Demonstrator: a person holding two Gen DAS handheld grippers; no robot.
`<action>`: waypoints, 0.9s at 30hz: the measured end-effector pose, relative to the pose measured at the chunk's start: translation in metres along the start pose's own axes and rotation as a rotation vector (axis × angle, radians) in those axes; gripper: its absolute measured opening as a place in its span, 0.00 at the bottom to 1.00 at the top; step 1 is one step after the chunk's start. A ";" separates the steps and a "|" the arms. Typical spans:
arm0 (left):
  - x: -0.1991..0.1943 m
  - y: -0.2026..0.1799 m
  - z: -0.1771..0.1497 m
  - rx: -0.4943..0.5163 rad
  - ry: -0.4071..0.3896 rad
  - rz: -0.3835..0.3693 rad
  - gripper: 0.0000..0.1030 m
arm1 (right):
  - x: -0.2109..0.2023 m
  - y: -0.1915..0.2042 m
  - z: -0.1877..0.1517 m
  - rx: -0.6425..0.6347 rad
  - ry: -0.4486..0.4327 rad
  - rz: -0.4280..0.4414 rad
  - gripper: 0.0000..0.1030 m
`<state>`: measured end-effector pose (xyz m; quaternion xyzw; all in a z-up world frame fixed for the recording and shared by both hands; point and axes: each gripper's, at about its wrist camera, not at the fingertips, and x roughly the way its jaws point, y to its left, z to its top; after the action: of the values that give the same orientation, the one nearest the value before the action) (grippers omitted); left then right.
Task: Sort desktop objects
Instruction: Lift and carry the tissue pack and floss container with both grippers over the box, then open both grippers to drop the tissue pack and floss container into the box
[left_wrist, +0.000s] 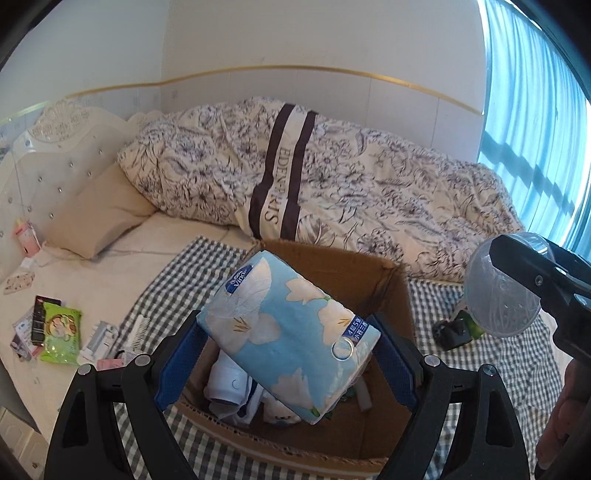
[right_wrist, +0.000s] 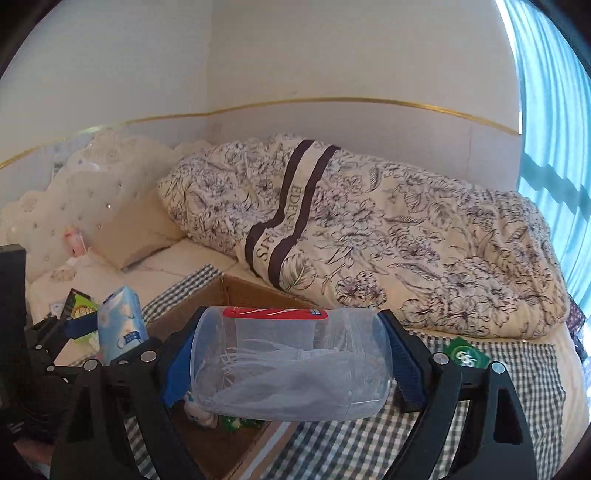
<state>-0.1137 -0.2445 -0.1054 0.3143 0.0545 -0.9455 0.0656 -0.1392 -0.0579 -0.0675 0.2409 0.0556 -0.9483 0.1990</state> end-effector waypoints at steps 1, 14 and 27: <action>0.006 0.001 -0.002 0.001 0.009 0.000 0.86 | 0.006 0.002 0.000 -0.001 0.005 0.004 0.85; 0.055 0.024 -0.017 -0.062 0.056 -0.003 0.87 | 0.072 0.017 -0.017 -0.013 0.076 0.048 0.85; 0.064 0.029 -0.024 -0.046 0.045 0.018 0.93 | 0.116 0.027 -0.026 -0.008 0.132 0.095 0.85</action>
<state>-0.1457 -0.2756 -0.1654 0.3343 0.0750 -0.9361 0.0802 -0.2099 -0.1176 -0.1462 0.3045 0.0609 -0.9196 0.2407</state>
